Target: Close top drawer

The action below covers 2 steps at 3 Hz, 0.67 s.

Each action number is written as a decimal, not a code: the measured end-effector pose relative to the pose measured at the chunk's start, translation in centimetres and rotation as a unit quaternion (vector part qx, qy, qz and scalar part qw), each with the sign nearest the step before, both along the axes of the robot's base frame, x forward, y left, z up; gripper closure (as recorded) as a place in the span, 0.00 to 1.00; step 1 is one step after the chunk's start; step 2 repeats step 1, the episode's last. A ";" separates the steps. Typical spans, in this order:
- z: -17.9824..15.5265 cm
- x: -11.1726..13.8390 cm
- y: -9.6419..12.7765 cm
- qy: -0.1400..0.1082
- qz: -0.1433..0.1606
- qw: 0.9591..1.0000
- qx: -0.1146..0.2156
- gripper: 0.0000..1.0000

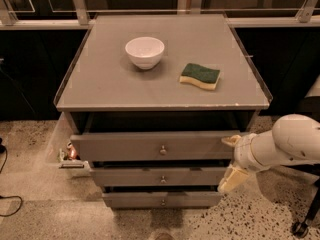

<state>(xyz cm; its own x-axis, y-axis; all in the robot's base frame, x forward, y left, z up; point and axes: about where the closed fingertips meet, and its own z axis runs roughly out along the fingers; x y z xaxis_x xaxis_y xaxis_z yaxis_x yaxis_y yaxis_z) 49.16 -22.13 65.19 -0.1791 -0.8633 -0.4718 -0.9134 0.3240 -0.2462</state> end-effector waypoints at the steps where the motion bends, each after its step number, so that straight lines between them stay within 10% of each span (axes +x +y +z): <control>1: 0.0 0.0 0.0 0.000 0.000 1.000 0.000 0.00; 2: 0.0 0.0 0.0 0.000 0.000 1.000 0.000 0.00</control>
Offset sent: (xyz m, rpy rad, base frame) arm 0.0000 0.0000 0.0000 0.0000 0.0000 0.0000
